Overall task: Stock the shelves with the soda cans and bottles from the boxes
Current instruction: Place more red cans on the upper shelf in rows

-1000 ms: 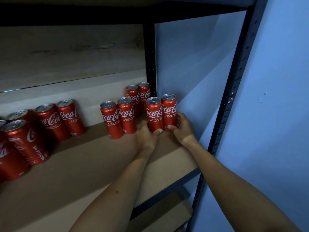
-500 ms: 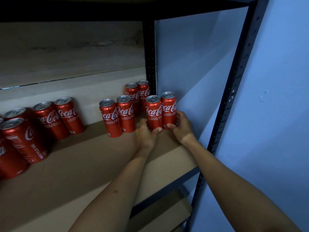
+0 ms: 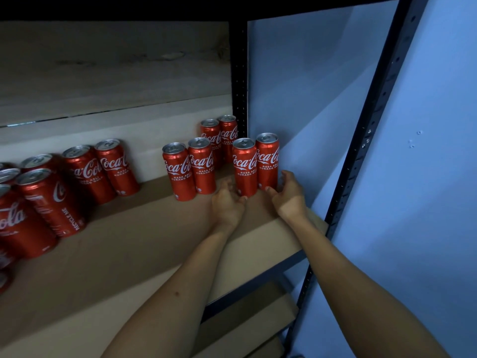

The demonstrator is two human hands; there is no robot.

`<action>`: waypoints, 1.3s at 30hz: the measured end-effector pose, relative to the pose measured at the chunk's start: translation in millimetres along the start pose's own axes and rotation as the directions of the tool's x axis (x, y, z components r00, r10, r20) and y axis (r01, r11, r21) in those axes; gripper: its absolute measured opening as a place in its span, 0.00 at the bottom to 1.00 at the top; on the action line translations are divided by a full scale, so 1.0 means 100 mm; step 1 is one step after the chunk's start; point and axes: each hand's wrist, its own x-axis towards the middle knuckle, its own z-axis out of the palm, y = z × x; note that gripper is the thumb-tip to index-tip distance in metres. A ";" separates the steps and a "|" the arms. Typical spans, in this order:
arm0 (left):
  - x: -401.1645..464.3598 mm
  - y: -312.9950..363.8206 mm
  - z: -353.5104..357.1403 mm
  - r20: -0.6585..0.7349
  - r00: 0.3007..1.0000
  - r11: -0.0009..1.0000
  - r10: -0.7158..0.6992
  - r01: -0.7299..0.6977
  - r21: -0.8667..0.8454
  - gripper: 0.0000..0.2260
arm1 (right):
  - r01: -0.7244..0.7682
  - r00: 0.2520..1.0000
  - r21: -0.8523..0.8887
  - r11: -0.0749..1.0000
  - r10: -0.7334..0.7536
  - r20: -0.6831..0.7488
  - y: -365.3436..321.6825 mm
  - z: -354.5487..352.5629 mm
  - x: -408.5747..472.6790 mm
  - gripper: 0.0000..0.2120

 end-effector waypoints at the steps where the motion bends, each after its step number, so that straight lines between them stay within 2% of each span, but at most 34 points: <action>1: -0.04 -0.01 -0.05 -0.006 1.000 0.999 0.005 -0.004 0.053 0.21 | 0.003 1.000 -0.042 0.999 -0.004 -0.016 0.00 -0.01 -0.08 0.27; 4: -0.17 -0.09 -0.26 0.025 1.000 0.988 0.008 -0.012 0.154 0.16 | 0.024 1.000 -0.187 0.982 -0.026 -0.006 0.01 0.00 -0.30 0.17; 8: -0.37 -0.22 -0.57 0.104 0.994 0.964 0.025 -0.051 0.260 0.12 | 0.113 0.987 -0.395 0.912 -0.059 0.148 -0.05 0.12 -0.54 0.06; 11: -0.56 -0.33 -0.89 0.146 0.987 0.951 0.060 -0.101 0.291 0.12 | 0.202 0.965 -0.453 0.868 -0.097 0.245 -0.16 0.27 -0.75 0.07; 15: -0.79 -0.55 -1.42 0.134 0.991 0.944 0.014 -0.058 0.325 0.11 | 0.249 0.945 -0.445 0.860 -0.115 0.307 -0.34 0.56 -1.03 0.12; 21: -1.24 -0.85 -2.34 0.020 0.997 0.942 -0.073 0.062 0.331 0.09 | 0.350 0.880 -0.363 0.863 -0.170 0.443 -0.77 1.09 -1.57 0.12; 24: -1.54 -0.99 -2.75 -0.062 0.992 0.953 -0.108 0.121 0.276 0.04 | 0.405 0.830 -0.291 0.867 -0.215 0.514 -1.00 1.40 -1.87 0.14; 29: -2.04 -1.12 -3.34 -0.216 0.975 0.946 -0.056 0.121 0.301 0.06 | 0.470 0.745 -0.173 0.865 -0.284 0.603 -1.36 1.85 -2.36 0.19; 32: -2.34 -1.21 -3.63 -0.383 0.920 0.952 -0.085 0.189 0.243 0.02 | 0.474 0.698 -0.077 0.877 -0.321 0.640 -1.56 2.09 -2.60 0.20; 35: -2.54 -1.32 -3.87 -0.543 0.823 0.944 -0.168 0.292 0.151 0.01 | 0.428 0.688 0.009 0.904 -0.332 0.645 -1.73 2.34 -2.77 0.21; 39: -2.61 -1.46 -4.16 -0.676 0.711 0.953 -0.195 0.301 0.042 0.11 | 0.308 0.682 0.170 0.936 -0.342 0.646 -1.90 2.67 -2.96 0.25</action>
